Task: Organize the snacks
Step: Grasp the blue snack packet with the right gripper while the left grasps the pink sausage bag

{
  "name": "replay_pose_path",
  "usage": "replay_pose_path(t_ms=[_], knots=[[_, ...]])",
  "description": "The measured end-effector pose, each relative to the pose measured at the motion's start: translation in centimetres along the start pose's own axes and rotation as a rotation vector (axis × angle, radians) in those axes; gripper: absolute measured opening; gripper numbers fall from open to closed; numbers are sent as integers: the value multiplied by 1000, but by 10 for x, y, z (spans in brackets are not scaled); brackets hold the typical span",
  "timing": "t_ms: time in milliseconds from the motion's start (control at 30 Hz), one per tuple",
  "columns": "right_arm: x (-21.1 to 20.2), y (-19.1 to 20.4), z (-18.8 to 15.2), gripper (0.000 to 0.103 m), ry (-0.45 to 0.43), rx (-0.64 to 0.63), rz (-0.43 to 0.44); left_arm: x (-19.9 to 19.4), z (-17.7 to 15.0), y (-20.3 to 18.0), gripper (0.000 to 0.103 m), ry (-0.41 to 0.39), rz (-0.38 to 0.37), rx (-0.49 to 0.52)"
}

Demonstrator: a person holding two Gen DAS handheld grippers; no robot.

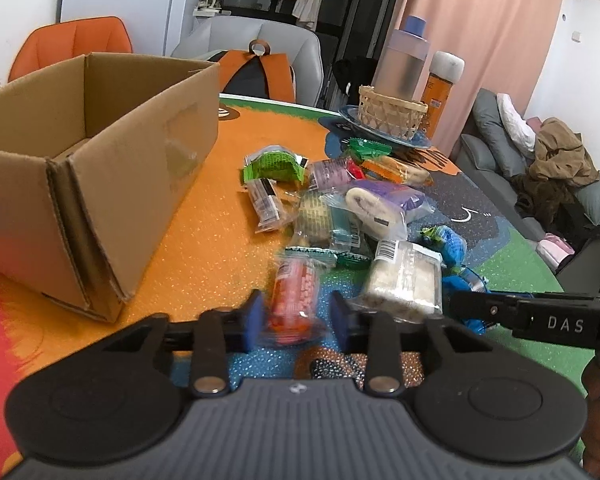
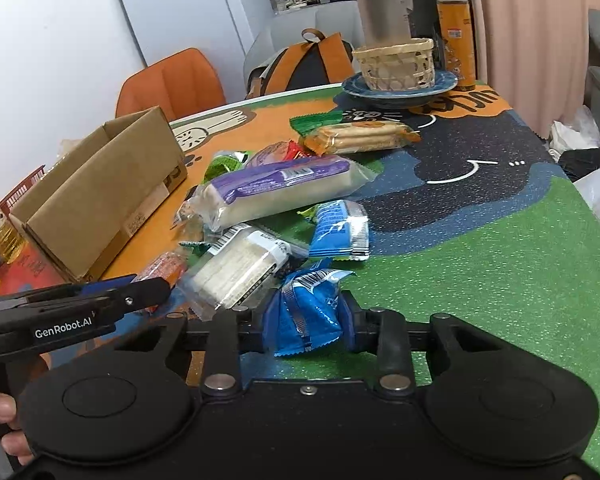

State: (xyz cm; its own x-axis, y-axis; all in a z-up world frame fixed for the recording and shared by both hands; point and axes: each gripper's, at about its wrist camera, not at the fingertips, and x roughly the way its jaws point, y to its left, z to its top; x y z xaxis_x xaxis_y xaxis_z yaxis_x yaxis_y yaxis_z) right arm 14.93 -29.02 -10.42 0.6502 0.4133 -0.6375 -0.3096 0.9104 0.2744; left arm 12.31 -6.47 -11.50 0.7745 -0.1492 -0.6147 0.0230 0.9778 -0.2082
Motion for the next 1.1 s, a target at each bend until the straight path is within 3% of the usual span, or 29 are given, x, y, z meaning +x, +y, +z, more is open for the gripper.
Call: replay_pose_path(t_ms=[133, 533, 567, 600, 767, 1033, 1100], knots=[[-6, 2, 1, 32, -17, -4, 5, -5, -1, 0, 21, -8, -13, -2], [-25, 15, 6, 32, -73, -21, 34, -37, 1, -4, 16, -73, -24, -8], [-26, 17, 7, 32, -77, -25, 35, -41, 2, -4, 11, -82, -24, -8], [-27, 19, 8, 32, -81, -28, 36, -44, 3, -3, 0, -88, -26, -9], [-30, 28, 10, 32, -95, -42, 45, -55, 7, 1, 0, -112, -27, -10], [-27, 33, 8, 32, -79, -46, 36, -49, 2, 11, 4, -63, -4, -35], [-26, 33, 7, 32, -74, -45, 32, -47, 0, 12, 18, -48, 2, -36]])
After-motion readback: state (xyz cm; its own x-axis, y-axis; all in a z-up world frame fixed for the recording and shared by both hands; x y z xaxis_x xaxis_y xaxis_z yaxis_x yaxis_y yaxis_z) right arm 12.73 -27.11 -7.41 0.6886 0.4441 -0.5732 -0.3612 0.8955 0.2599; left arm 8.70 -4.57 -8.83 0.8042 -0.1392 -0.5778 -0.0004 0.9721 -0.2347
